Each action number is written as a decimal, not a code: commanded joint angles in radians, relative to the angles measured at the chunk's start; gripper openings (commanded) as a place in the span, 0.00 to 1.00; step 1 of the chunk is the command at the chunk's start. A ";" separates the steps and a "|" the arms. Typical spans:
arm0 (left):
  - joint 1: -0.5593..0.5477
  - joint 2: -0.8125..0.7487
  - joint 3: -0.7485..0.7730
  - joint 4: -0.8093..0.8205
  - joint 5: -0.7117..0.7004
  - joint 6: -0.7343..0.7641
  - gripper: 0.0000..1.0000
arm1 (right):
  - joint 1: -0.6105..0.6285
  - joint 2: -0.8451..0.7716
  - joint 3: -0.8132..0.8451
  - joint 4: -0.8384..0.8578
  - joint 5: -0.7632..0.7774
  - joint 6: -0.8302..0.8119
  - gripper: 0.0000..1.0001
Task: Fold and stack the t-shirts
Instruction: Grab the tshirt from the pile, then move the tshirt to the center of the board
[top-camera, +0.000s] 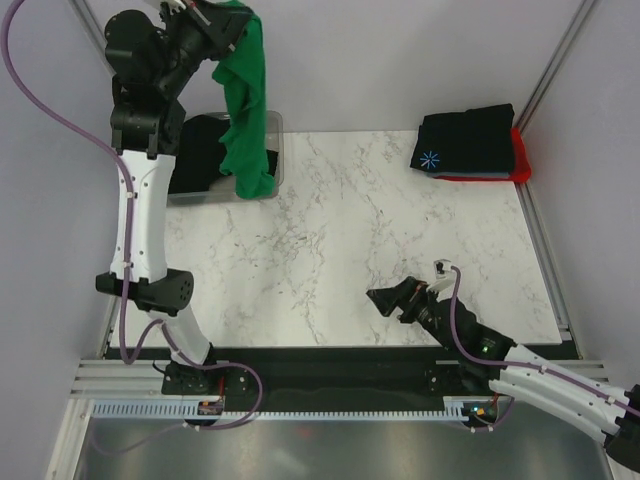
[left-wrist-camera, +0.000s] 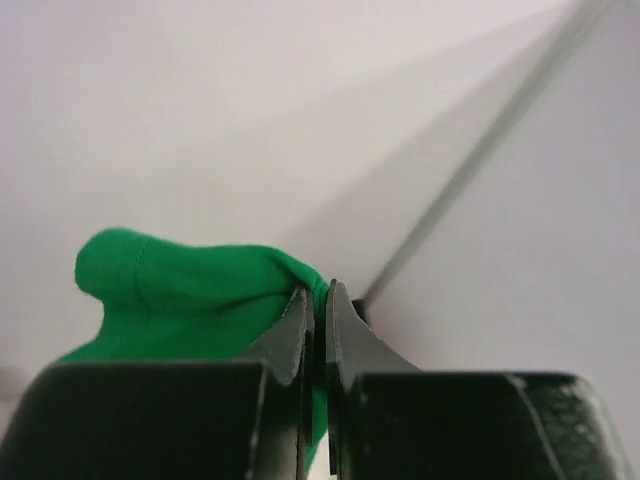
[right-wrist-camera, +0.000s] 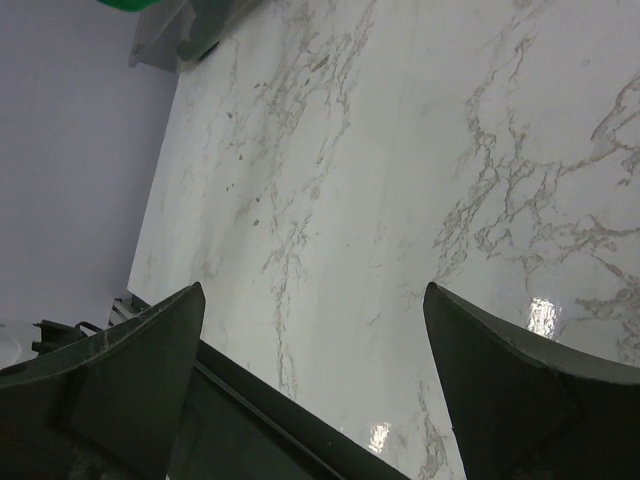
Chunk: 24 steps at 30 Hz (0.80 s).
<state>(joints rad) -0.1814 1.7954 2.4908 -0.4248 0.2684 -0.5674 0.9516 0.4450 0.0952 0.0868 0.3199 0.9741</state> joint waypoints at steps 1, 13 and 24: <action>-0.032 -0.077 0.051 0.301 0.178 -0.123 0.02 | -0.002 -0.054 -0.023 -0.004 0.030 0.011 0.98; -0.050 -0.339 -0.364 0.140 0.122 -0.299 0.09 | -0.002 -0.202 0.069 -0.231 0.054 -0.014 0.98; -0.052 -0.749 -1.594 -0.158 0.086 -0.210 1.00 | -0.002 -0.143 0.483 -0.654 0.062 -0.086 0.98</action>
<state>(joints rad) -0.2310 1.1404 1.0565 -0.4847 0.3412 -0.8188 0.9504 0.1806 0.5400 -0.4377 0.3988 0.9092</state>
